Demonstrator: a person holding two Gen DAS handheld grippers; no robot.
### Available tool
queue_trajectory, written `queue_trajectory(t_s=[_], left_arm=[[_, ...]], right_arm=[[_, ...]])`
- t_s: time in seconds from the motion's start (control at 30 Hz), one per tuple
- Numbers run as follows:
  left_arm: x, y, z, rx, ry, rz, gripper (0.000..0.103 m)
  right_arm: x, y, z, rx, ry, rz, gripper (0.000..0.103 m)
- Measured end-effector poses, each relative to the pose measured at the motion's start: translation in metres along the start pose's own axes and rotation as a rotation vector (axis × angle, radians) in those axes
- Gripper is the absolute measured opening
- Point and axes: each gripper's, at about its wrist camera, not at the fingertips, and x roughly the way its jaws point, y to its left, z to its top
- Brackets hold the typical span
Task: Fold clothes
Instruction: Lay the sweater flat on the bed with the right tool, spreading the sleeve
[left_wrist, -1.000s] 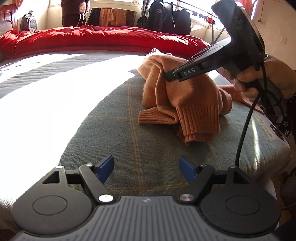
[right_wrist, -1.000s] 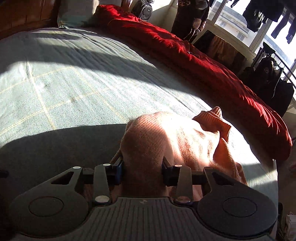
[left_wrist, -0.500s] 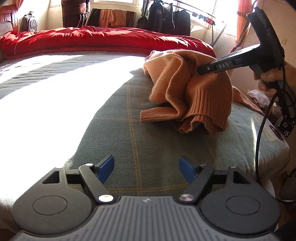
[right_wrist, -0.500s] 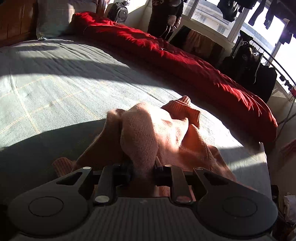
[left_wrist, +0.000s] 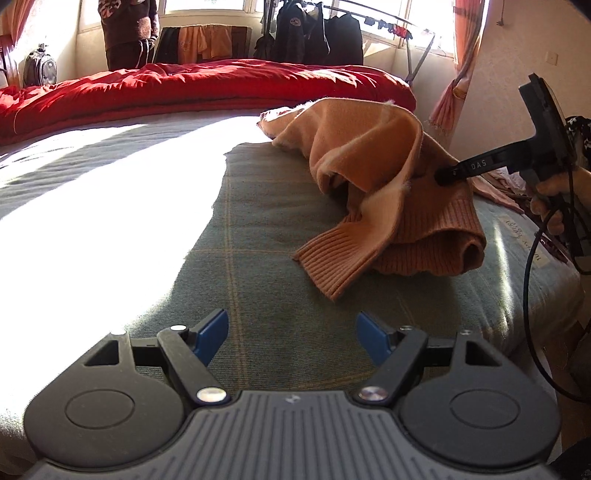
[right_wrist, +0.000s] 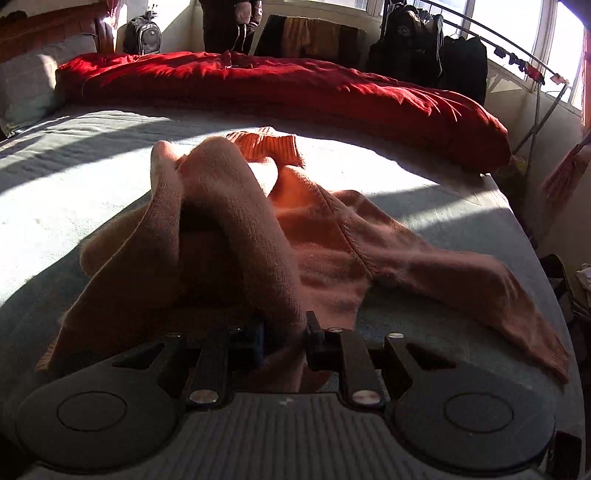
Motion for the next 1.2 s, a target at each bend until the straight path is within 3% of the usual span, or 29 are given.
queue_trajectory(t_s=[0.17,0.3,0.47,0.6,0.77,0.97,1.1,1.2], left_arm=[[0.007,-0.013,0.002,0.054,-0.029,0.001,0.077],[0.015,-0.017,0.004,0.076,-0.029,0.01,0.078],[0.026,-0.012,0.009,0.017,0.006,-0.037,0.077],[0.034,-0.012,0.016,-0.018,-0.002,-0.096,0.073],[0.05,-0.019,0.029,-0.028,-0.02,-0.134,0.061],[0.074,-0.018,0.048,-0.115,-0.051,-0.145,0.061],[0.087,-0.021,0.057,-0.118,-0.082,-0.114,0.06],[0.1,-0.022,0.061,-0.144,-0.072,-0.115,0.048]], right_arm=[[0.008,-0.012,-0.012,0.078,-0.008,0.012,0.028],[0.003,-0.017,-0.019,0.145,-0.033,0.038,0.04],[-0.023,-0.017,-0.031,0.223,-0.092,0.099,0.049],[-0.046,-0.015,-0.047,0.27,-0.143,0.122,0.066],[-0.062,-0.019,-0.073,0.344,-0.165,0.142,0.067],[-0.067,-0.032,-0.085,0.373,-0.171,0.134,0.067],[-0.066,-0.036,-0.087,0.369,-0.179,0.101,0.067],[-0.062,-0.035,-0.089,0.354,-0.172,0.102,0.067]])
